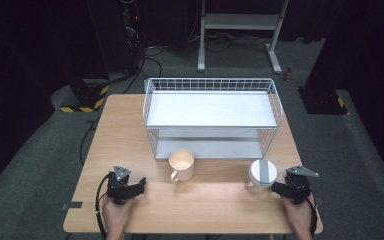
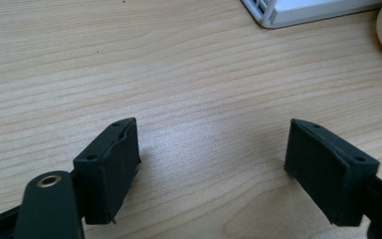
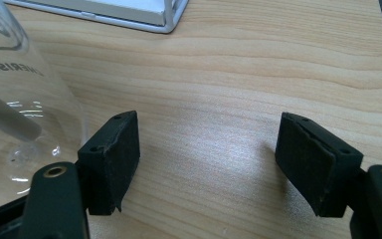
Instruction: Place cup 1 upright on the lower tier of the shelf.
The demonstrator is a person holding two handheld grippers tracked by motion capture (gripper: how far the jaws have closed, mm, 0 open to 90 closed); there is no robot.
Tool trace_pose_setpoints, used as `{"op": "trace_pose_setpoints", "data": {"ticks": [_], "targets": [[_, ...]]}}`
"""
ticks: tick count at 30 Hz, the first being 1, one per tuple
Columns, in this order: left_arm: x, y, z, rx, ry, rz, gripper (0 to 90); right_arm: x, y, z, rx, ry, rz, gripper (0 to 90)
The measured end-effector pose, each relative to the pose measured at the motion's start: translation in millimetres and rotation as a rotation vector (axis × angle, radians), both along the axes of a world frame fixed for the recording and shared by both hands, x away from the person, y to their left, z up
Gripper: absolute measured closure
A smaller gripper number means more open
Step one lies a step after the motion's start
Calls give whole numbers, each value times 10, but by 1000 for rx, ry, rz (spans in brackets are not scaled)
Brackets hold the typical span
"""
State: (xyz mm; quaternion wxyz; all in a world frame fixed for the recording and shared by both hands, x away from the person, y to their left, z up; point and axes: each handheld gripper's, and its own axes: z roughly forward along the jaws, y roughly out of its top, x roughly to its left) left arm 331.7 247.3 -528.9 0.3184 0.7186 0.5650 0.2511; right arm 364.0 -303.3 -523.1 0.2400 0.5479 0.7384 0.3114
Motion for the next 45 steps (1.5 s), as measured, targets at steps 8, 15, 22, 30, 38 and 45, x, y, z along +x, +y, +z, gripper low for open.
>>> {"op": "trace_pose_setpoints", "data": {"ticks": [8, 15, 22, 30, 38, 45], "targets": [[0, 2, 1, -2, 1, 0, 221, 0, 0, 0, 0, 0, 0, 255], [0, 1, 0, -3, -1, 4, 224, 4, -6, 1, -5, -3, 5, 255], [1, 2, 0, -2, -1, 5, 226, 5, -6, 1, -5, -3, 6, 255], [1, 4, 1, -1, 0, 7, 228, -3, -9, 1, 2, -1, -8, 228], [0, 3, 1, 0, 0, 9, 228, -151, -47, 47, 41, -42, -16, 184], [1, 2, 1, 3, -1, 10, 225, -326, -95, 159, 38, -75, -5, 181]]}}
